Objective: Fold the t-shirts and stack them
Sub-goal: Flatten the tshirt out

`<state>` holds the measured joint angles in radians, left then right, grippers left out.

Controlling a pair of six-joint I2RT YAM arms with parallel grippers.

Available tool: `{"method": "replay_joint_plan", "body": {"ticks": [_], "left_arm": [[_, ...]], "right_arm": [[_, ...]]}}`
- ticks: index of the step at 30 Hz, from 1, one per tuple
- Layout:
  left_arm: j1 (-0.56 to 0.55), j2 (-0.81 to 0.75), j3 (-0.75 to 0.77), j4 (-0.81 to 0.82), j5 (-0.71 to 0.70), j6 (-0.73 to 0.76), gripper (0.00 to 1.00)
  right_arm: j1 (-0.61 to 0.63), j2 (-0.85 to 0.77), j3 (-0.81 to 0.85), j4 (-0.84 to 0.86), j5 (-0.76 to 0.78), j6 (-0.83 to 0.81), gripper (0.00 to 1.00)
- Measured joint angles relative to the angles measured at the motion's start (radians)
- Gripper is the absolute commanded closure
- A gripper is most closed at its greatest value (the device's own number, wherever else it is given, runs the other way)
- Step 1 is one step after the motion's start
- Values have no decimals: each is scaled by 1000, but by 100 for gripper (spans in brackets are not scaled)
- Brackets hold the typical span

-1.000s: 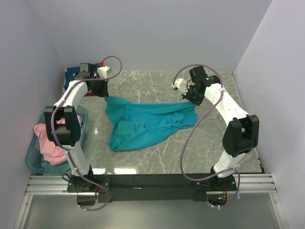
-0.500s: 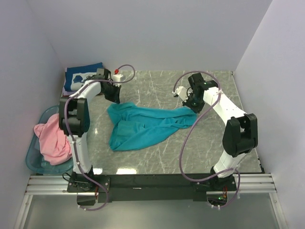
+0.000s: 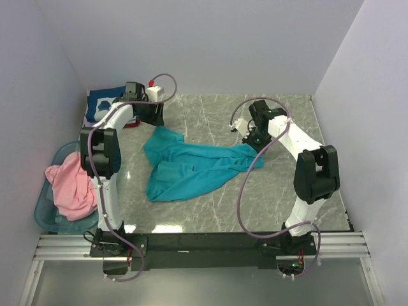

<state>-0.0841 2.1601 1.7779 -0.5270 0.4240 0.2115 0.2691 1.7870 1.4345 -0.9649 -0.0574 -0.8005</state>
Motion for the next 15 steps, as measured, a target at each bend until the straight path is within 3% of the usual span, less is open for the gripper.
{"method": "replay_joint_plan", "body": {"ticks": [15], "left_arm": [[31, 133, 58, -12, 25, -35, 42]], "right_arm": [[2, 19, 20, -2, -2, 1, 100]]}}
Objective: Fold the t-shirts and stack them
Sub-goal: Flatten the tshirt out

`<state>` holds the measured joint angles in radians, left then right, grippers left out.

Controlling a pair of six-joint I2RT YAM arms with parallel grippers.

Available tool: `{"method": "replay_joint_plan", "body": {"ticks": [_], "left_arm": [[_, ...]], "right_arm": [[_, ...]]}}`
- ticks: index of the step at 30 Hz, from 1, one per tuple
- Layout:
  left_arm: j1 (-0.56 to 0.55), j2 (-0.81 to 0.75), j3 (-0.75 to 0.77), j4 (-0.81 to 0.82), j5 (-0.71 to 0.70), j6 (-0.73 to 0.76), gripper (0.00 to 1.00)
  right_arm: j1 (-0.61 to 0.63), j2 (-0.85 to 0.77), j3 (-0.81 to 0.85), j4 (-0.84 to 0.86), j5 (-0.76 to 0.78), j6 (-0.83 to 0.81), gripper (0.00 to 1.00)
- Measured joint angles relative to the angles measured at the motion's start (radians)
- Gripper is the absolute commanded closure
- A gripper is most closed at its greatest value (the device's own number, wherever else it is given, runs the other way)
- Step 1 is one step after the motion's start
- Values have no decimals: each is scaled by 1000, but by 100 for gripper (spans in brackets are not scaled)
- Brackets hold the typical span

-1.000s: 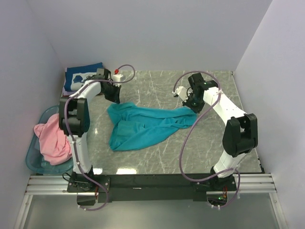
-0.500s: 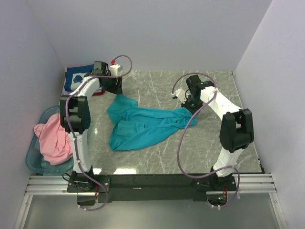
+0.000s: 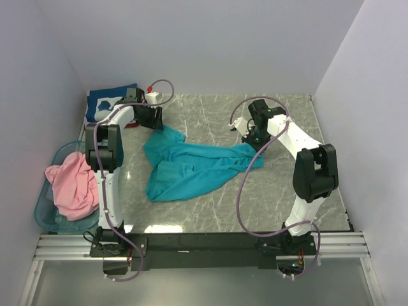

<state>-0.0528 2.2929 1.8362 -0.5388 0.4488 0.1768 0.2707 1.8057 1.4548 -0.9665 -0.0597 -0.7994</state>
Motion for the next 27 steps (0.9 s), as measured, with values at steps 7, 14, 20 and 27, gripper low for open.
{"method": "replay_joint_plan", "body": {"ticks": [7, 14, 20, 27], "left_arm": [[-22, 21, 16, 28, -45, -6, 44], [-80, 25, 14, 60, -124, 21, 84], [-90, 21, 7, 68, -147, 34, 100], [-1, -33, 89, -39, -94, 12, 100]], "right_arm": [[0, 3, 5, -2, 8, 14, 100], [-2, 32, 53, -7, 16, 23, 100], [-3, 33, 90, -18, 23, 21, 100], [-27, 25, 177, -23, 38, 22, 100]]}}
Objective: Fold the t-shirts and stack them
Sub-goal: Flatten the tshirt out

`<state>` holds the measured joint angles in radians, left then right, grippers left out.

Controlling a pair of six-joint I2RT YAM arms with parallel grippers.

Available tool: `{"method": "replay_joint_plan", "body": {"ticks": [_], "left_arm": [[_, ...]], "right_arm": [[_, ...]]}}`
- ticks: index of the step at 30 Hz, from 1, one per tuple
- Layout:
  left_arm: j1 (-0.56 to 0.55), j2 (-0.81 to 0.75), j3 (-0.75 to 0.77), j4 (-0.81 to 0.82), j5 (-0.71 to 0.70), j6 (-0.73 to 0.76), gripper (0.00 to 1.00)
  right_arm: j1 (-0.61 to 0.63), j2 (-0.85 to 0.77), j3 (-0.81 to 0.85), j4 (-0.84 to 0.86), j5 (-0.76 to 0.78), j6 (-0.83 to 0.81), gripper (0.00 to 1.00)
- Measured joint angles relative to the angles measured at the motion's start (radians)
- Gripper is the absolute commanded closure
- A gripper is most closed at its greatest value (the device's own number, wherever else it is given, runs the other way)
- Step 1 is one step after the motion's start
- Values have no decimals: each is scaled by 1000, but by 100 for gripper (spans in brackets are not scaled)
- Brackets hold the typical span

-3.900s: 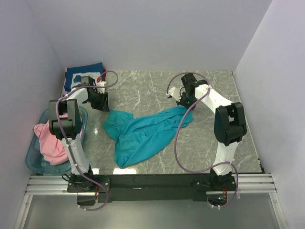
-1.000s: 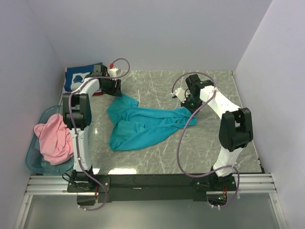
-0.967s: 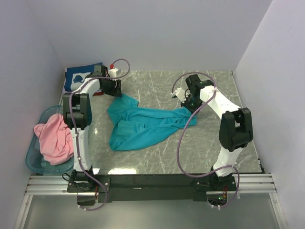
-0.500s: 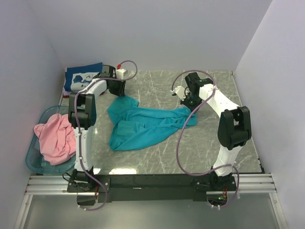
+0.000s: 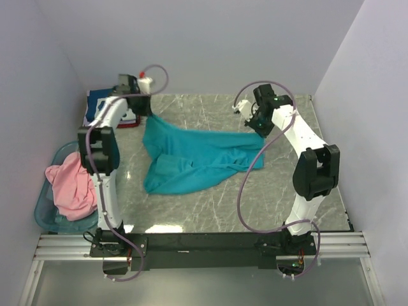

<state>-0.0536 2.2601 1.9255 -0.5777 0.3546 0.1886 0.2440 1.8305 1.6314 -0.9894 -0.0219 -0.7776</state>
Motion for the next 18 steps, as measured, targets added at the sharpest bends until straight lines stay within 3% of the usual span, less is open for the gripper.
{"method": "replay_joint_plan", "body": {"ticks": [4, 6, 12, 18], "left_arm": [[60, -164, 28, -10, 42, -20, 100], [80, -328, 26, 27, 74, -41, 100], [98, -682, -95, 182, 111, -103, 100], [104, -866, -104, 291, 100, -149, 100]], "right_arm": [[-21, -24, 79, 10, 18, 9, 100], [-22, -61, 124, 29, 36, 22, 100], [-22, -193, 211, 139, 124, 49, 100], [-22, -320, 317, 270, 206, 54, 100]]}}
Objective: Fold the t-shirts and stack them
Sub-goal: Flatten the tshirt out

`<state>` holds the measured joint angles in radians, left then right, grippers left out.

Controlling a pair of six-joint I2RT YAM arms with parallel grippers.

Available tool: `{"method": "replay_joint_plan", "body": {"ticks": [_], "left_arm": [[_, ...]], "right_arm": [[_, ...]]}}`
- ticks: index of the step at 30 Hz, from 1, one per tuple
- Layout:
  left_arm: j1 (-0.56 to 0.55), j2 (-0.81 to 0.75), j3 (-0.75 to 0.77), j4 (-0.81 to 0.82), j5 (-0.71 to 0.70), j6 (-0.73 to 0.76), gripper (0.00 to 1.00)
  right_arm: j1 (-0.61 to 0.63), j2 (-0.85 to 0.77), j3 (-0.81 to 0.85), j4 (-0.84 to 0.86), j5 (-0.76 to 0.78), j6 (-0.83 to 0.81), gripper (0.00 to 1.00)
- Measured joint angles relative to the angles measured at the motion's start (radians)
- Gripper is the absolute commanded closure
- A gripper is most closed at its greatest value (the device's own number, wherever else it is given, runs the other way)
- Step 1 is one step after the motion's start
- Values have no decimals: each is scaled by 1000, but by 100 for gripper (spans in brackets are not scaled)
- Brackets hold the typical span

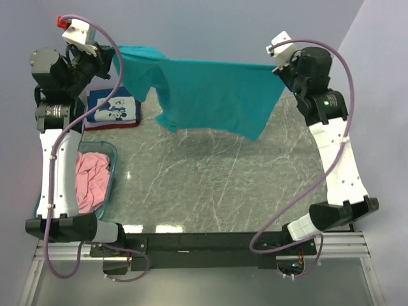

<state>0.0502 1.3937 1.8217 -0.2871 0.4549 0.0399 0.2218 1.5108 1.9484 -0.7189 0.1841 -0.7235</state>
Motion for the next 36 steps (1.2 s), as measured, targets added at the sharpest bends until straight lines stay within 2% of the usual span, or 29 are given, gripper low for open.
{"method": "replay_joint_plan", "body": {"ticks": [7, 18, 24, 33, 36], "left_arm": [[0, -29, -36, 29, -35, -10, 100], [-3, -64, -41, 16, -40, -37, 100], [-5, -253, -63, 8, -38, -45, 99], [-6, -647, -90, -8, -23, -51, 99], [-5, -701, -76, -36, -11, -43, 99]], "right_arm": [[1, -57, -5, 130, 72, -19, 100], [5, -84, 2, 175, 130, -28, 100], [11, -248, -3, 167, 128, -17, 100], [14, -635, -57, 190, 57, -2, 100], [14, -710, -58, 196, 33, -3, 100]]}}
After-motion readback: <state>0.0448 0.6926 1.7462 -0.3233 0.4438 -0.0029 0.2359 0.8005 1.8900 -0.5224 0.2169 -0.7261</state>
